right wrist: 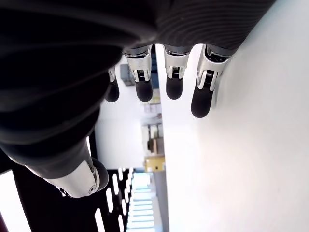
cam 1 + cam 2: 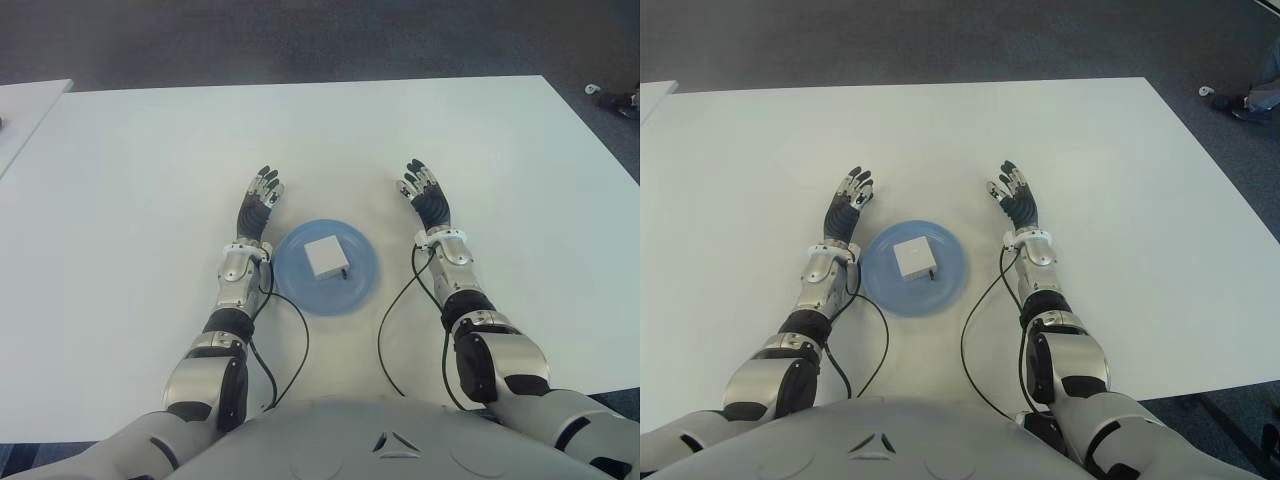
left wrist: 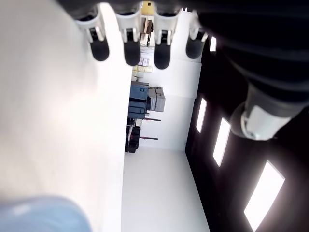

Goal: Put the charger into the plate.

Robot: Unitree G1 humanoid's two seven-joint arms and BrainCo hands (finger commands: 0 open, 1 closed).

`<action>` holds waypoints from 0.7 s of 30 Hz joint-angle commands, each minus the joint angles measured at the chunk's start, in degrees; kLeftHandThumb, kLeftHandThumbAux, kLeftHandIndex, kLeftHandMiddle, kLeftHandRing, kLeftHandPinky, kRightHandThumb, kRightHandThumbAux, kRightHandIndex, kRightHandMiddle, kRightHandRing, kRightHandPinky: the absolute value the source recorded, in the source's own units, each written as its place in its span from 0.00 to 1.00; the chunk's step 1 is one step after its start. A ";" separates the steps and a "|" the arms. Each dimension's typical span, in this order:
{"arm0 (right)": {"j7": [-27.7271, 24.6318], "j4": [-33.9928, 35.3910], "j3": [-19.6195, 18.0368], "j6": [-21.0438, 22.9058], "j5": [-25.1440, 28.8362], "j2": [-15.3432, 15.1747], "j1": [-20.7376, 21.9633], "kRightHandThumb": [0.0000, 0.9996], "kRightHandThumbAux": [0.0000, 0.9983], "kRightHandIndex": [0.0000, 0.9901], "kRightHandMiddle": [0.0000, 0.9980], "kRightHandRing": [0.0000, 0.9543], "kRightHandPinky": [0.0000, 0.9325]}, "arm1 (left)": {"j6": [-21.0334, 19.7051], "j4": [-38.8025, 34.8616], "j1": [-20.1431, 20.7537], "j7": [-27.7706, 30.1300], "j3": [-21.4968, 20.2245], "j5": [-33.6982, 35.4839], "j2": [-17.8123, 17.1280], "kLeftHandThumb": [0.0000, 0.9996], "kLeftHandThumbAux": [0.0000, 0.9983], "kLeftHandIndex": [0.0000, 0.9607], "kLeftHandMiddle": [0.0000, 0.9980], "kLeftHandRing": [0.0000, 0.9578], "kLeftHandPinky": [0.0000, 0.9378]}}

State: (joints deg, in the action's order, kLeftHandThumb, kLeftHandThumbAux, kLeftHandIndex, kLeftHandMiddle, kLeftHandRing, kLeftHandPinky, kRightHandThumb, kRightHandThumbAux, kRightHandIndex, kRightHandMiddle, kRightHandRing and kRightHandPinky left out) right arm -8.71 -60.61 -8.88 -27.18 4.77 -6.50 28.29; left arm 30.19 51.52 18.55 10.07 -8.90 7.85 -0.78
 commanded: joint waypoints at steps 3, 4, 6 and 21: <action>-0.18 -4.59 0.36 2.16 -0.81 0.03 -2.52 0.01 0.71 0.01 0.04 0.01 0.03 | -1.41 0.47 -1.78 -1.01 -0.59 -0.08 -0.47 0.00 0.52 0.02 0.12 0.11 0.11; -0.15 -4.81 0.40 2.10 -0.84 0.06 -2.53 0.01 0.71 0.01 0.04 0.01 0.04 | -1.37 0.50 -1.79 -1.03 -0.63 -0.06 -0.49 0.00 0.52 0.02 0.12 0.11 0.11; -0.15 -5.27 0.49 1.98 -0.90 0.11 -2.57 0.01 0.71 0.01 0.04 0.01 0.04 | -1.26 0.50 -1.79 -1.13 -0.75 -0.02 -0.55 0.00 0.53 0.02 0.11 0.11 0.11; -0.17 -8.55 1.57 1.29 -1.50 0.37 -2.08 0.03 0.70 0.00 0.03 0.00 0.02 | -1.68 -1.46 -2.94 -1.98 -1.65 -0.02 -0.90 0.00 0.54 0.01 0.09 0.09 0.09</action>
State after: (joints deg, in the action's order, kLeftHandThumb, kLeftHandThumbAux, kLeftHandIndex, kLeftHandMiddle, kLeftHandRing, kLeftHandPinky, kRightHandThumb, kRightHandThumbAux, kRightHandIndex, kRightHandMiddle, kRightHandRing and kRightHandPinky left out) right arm -8.90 -65.15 -7.79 -29.22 4.47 -7.03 29.90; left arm 30.15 49.79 17.27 8.88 -10.30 7.86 -1.48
